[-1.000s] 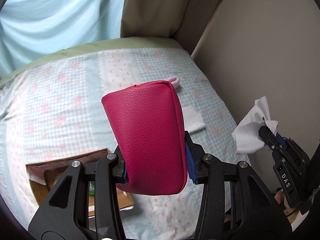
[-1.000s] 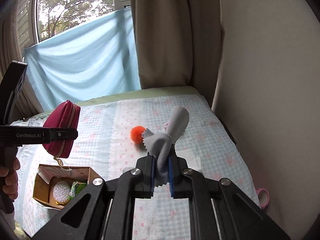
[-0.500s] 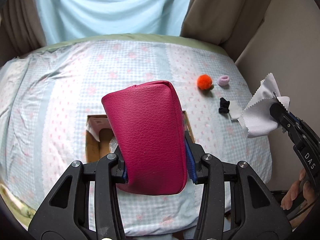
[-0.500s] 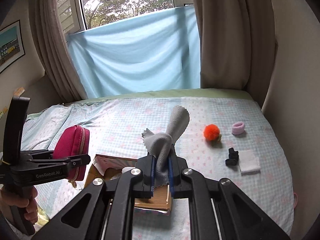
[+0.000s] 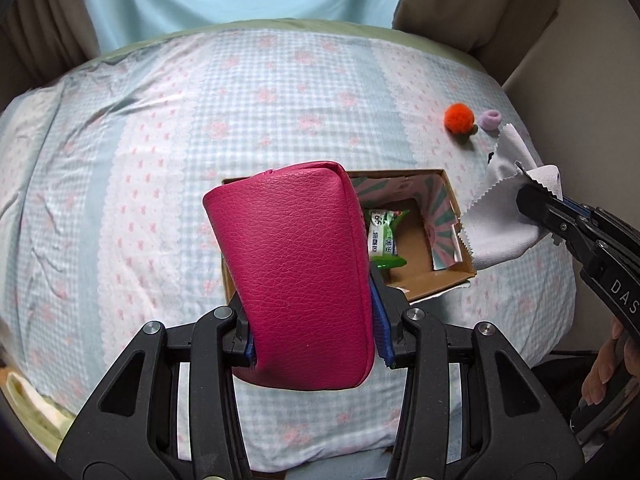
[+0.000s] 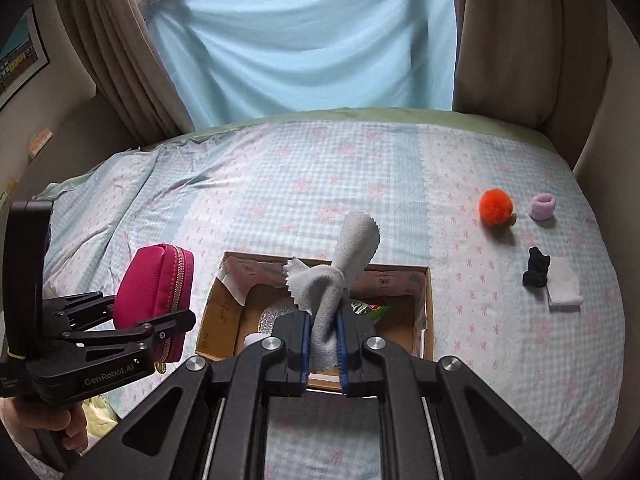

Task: Organize soft objects
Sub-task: 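Carry pouch and grey cloth into the box and open both tools, then withdraw both tools from the box toward the remaining items, then grasp the black scrunchie with the left tool while the right tool grasps the white cloth, then carry scrunchie and white cloth into the box and open both tools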

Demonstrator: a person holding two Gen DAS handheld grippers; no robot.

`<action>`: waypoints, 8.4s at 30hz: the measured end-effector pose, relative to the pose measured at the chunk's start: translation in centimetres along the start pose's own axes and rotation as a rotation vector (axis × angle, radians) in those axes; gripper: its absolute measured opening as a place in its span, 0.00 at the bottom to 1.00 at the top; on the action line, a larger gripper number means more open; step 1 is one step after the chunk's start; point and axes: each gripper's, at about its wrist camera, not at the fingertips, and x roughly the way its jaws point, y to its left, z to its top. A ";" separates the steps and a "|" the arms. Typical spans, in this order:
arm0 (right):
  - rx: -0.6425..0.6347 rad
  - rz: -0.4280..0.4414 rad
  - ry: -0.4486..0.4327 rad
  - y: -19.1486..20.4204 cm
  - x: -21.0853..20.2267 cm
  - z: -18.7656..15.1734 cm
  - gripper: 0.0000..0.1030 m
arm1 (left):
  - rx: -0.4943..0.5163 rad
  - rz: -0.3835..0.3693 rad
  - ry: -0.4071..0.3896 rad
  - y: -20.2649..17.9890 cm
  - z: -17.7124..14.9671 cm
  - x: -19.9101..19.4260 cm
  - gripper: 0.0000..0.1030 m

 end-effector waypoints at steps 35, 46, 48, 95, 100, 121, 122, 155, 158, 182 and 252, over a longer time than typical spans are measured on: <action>0.231 0.131 0.501 -1.7 23.1 0.3 1.00 | 0.053 -0.009 0.316 0.6 1.4 17.1 1.00; 0.249 0.098 0.492 -3.1 21.3 -1.4 1.00 | 0.024 0.000 0.298 1.0 0.5 15.3 1.00; 0.241 0.099 0.479 -2.9 20.6 -1.4 1.00 | 0.026 0.005 0.284 0.9 0.4 14.6 1.00; 0.131 -0.275 -0.163 -14.7 -18.5 -1.4 1.00 | 0.010 -0.015 -0.313 -17.3 0.4 -13.0 1.00; 0.130 -0.294 -0.170 -18.2 -19.0 -2.3 1.00 | 0.043 -0.044 -0.288 -21.4 2.2 -11.2 1.00; 0.144 -0.242 -0.001 -35.4 -8.1 -3.2 1.00 | 0.120 -0.120 -0.052 -36.3 12.7 11.8 1.00; 0.144 -0.235 0.008 -36.1 -7.2 -3.3 1.00 | 0.131 -0.125 -0.041 -37.0 13.0 13.2 1.00; 0.035 -0.209 0.058 -43.5 16.9 -8.4 0.47 | 0.326 -0.136 0.069 -42.1 14.6 36.6 0.19; 0.038 -0.200 0.060 -43.5 16.8 -8.0 0.26 | 0.325 -0.133 0.068 -42.2 14.7 36.6 0.18; 0.116 -0.183 0.002 -42.3 9.9 -4.5 0.08 | 0.286 -0.155 -0.023 -42.3 16.2 26.4 0.15; 0.095 0.026 0.420 -2.1 15.0 -1.7 0.08 | 0.101 -0.047 0.210 0.9 2.4 14.4 0.15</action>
